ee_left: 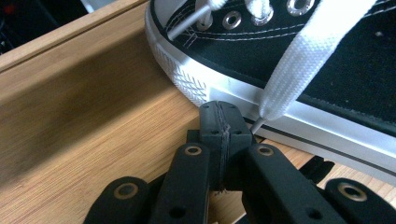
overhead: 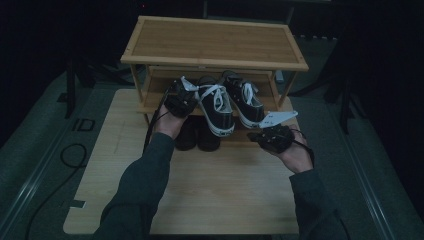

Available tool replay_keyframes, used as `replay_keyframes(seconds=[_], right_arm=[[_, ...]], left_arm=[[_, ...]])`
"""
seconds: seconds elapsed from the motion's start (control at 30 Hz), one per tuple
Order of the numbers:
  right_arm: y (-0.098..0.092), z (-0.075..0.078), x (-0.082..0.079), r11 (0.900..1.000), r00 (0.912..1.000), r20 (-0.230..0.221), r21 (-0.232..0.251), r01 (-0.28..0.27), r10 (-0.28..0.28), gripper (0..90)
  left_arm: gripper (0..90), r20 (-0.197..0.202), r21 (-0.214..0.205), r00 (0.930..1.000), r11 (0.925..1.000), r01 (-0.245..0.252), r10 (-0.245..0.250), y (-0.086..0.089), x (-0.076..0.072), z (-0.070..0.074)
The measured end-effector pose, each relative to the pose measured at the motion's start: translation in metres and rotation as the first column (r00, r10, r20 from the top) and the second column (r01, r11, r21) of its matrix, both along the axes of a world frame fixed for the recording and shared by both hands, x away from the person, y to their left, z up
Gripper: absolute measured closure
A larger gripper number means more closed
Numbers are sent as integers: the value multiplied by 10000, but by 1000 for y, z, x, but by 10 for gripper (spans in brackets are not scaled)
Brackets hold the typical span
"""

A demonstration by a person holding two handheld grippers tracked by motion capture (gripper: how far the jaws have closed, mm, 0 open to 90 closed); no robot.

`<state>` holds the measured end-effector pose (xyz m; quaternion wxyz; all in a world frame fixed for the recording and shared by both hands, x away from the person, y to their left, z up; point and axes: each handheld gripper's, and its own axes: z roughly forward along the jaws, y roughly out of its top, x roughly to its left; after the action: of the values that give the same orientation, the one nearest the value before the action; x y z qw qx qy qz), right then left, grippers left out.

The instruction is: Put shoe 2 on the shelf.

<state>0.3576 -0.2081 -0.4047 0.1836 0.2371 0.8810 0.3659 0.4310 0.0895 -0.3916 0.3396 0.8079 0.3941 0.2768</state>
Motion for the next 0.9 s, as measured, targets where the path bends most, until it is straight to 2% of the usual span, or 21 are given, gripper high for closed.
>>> replay_keyframes(seconds=[0.2, 0.23, 0.47, 0.6, 0.73, 0.9], right_arm=[[0, 0, -2, 9999, 9999, 43, 102, -103, 102, 900], [0, 1, -3, 9998, 9999, 40, 126, -130, 129, 900], [1, 3, -7, 9983, 9990, 31, 369, -443, 442, 900], [6, 7, -10, 9968, 9975, 188, 408, -684, 676, 900], [10, 9, -12, 9954, 9960, 286, 409, -862, 851, 900], [19, 16, -18, 9886, 9903, 487, 705, -1330, 1298, 900]], left_arm=[[892, -105, -31, 9999, 10000, 65, -65, 3, 1, -1], [892, -139, -173, 9999, 9998, 56, -58, 3, 1, -1], [891, -205, -153, 9996, 9997, 180, -183, 7, 0, 0], [888, -318, -365, 9991, 9990, 268, -280, 13, 0, 0], [886, -329, -368, 9989, 9988, 334, -346, 17, -1, 0], [886, -445, -514, 9982, 9980, 380, -403, 25, -1, 0]])
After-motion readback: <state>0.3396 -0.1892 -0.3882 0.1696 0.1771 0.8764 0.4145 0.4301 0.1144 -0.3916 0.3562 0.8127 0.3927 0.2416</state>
